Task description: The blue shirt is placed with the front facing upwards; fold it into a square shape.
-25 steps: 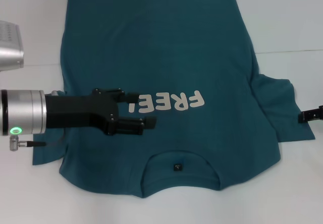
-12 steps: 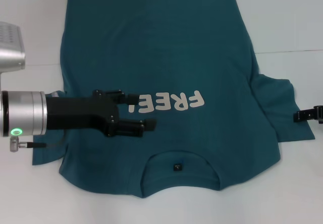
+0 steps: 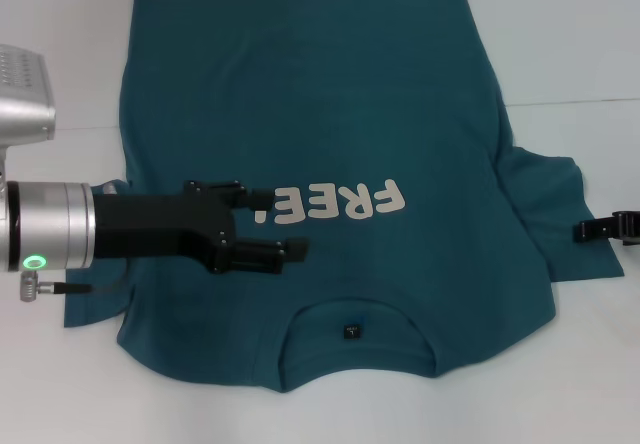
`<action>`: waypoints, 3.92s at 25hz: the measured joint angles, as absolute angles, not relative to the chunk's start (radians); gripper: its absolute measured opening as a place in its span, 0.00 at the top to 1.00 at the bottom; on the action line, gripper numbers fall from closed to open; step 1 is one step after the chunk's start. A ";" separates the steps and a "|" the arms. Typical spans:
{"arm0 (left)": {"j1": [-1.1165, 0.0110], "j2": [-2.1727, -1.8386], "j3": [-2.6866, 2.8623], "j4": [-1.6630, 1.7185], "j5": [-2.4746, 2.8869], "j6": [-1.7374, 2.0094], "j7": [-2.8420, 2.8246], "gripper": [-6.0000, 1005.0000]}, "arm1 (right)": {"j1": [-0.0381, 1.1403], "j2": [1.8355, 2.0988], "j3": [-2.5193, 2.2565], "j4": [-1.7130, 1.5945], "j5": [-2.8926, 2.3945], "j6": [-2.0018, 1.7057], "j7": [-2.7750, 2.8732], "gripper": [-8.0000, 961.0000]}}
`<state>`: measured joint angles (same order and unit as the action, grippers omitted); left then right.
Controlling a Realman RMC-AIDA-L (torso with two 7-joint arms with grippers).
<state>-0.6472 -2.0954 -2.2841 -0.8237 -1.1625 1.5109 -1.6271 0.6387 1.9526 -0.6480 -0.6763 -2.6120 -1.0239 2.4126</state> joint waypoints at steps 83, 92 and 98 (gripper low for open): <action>-0.650 -2.100 -2.284 -0.824 -1.137 1.494 -1.623 0.10 | 0.672 1.965 -0.656 -0.624 -2.574 -1.014 2.416 0.87; -0.650 -2.100 -2.284 -0.824 -1.137 1.494 -1.626 0.10 | 0.656 1.958 -0.654 -0.659 -2.574 -1.050 2.416 0.96; -0.650 -2.105 -2.283 -0.823 -1.137 1.487 -1.628 0.10 | 0.629 1.957 -0.654 -0.705 -2.574 -1.079 2.416 0.96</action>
